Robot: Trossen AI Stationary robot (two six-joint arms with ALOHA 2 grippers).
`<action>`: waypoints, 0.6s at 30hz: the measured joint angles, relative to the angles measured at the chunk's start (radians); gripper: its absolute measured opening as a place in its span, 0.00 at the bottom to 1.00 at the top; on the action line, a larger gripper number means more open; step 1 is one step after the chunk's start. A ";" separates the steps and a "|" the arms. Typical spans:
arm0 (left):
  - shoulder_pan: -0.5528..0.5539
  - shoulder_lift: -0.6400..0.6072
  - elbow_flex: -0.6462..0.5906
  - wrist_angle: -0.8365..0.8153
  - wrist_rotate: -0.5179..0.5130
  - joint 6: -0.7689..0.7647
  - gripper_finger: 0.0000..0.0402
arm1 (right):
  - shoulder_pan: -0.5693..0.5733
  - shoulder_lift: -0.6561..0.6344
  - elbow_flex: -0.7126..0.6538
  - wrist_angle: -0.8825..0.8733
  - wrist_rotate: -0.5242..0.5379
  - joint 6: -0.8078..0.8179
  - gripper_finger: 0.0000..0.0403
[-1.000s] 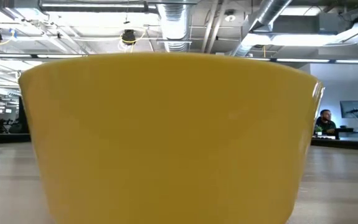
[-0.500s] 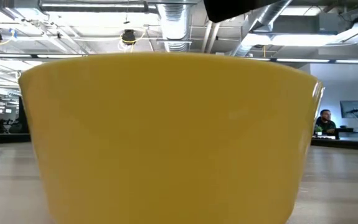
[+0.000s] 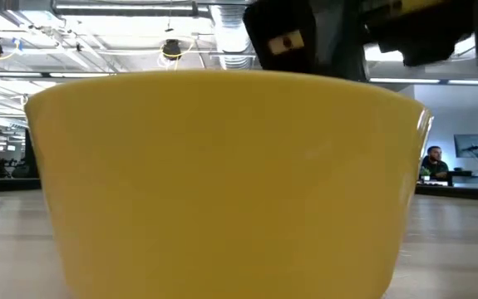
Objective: Pick & Place Mini bowls
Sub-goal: Stack the yellow bowl on the yellow bowl on the shelf
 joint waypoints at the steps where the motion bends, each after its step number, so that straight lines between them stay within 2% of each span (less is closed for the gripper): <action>1: 0.000 0.000 0.000 0.003 0.000 0.000 0.29 | 0.001 0.009 0.012 0.005 -0.002 0.000 0.44; 7: 0.000 0.000 0.000 0.011 0.000 0.000 0.29 | -0.004 0.046 0.015 -0.060 0.009 -0.036 0.43; 10: 0.000 0.000 0.000 0.014 0.000 0.000 0.29 | -0.013 0.054 0.017 -0.060 0.019 -0.104 0.39; 13: 0.000 0.000 0.000 0.016 0.000 0.000 0.29 | -0.022 0.057 0.015 -0.084 0.028 -0.156 0.28; 18: 0.000 0.000 0.000 0.017 0.000 0.000 0.29 | -0.046 0.025 0.015 -0.155 0.026 -0.160 0.04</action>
